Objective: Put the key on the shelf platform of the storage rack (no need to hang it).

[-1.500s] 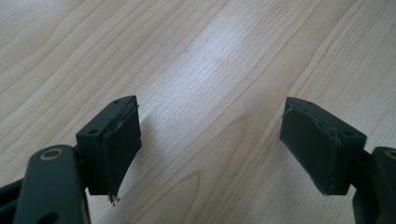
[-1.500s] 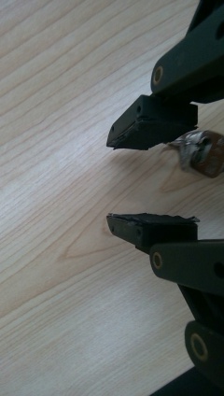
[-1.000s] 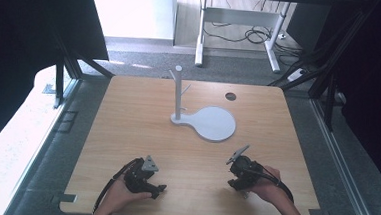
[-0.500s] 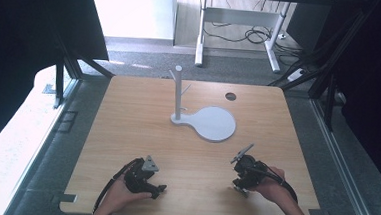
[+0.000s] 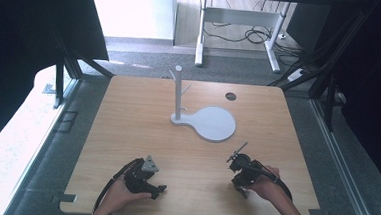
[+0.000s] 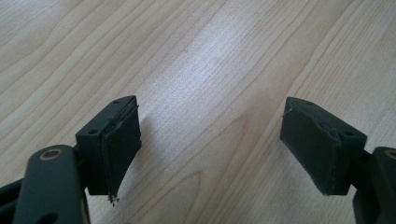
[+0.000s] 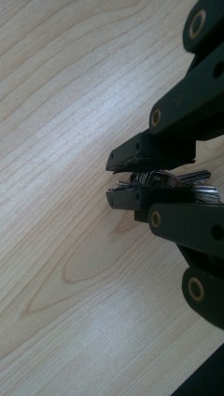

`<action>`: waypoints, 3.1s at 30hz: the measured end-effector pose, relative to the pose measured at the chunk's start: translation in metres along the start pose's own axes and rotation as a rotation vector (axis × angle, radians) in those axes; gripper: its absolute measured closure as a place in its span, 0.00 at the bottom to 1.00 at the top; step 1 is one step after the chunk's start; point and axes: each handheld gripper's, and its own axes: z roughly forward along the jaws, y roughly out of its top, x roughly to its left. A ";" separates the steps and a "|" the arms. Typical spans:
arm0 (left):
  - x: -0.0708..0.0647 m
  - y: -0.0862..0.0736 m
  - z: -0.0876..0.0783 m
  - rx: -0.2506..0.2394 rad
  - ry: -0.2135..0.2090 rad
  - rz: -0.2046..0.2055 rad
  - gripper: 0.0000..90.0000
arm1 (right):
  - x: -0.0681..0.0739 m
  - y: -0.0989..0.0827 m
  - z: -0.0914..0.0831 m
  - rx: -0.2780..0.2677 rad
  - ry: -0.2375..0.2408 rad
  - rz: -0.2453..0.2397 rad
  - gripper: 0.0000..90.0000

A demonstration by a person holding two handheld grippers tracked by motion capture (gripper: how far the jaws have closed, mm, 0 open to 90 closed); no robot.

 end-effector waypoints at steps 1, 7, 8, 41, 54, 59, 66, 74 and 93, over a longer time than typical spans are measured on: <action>0.000 0.000 0.000 -0.001 -0.001 0.000 0.23 | 0.000 0.000 0.000 0.002 0.004 0.001 0.92; 0.000 -0.001 0.001 0.001 -0.006 0.002 0.23 | 0.000 -0.001 -0.001 0.024 0.011 -0.008 0.98; 0.000 -0.001 0.002 0.003 -0.004 0.000 0.23 | 0.000 -0.001 -0.001 0.028 0.010 -0.007 0.98; 0.002 0.000 -0.002 -0.006 -0.001 -0.011 0.23 | -0.013 0.001 -0.052 -0.022 -0.004 -0.024 1.00; 0.002 0.000 -0.004 -0.014 -0.002 -0.010 0.23 | -0.018 0.010 -0.070 -0.051 -0.016 -0.009 1.00; 0.002 0.000 -0.005 -0.015 -0.003 -0.002 0.23 | -0.020 0.016 -0.076 -0.054 -0.012 0.000 1.00; 0.002 0.000 -0.005 -0.018 -0.003 -0.012 0.23 | -0.025 0.026 -0.081 -0.076 -0.009 0.000 1.00; 0.002 -0.001 -0.004 -0.019 -0.001 -0.018 0.23 | -0.030 0.037 -0.084 -0.087 0.003 0.002 1.00; 0.002 0.000 -0.004 -0.018 -0.005 -0.010 0.23 | -0.057 0.077 -0.087 -0.145 0.034 0.039 1.00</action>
